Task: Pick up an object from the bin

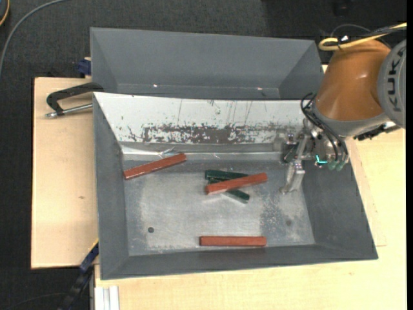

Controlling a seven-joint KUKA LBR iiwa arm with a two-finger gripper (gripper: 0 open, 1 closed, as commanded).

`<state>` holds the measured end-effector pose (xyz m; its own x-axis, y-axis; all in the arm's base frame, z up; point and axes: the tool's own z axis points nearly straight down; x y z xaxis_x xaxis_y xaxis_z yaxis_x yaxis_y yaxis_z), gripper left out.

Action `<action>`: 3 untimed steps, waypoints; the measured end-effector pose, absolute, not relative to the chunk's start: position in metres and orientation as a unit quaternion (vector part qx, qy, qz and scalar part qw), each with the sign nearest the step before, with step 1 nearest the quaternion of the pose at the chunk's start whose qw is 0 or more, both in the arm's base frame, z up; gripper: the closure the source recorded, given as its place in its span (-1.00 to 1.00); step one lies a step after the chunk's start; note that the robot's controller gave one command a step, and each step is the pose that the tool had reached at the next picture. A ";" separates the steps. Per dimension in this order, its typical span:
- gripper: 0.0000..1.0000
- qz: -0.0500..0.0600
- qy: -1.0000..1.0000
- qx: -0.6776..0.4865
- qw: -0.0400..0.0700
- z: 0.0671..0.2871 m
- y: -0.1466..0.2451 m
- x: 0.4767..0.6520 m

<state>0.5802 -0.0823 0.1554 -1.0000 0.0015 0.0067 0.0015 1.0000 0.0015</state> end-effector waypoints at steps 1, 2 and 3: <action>-1.00 -0.002 -0.991 0.136 0.002 0.069 -0.030 0.598; 1.00 0.000 -0.991 0.136 0.000 0.071 -0.032 0.599; 1.00 0.001 -0.987 0.161 -0.008 0.194 -0.023 0.592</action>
Offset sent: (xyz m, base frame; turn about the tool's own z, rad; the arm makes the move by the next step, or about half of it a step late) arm 0.0177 0.0497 -0.0854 -0.2747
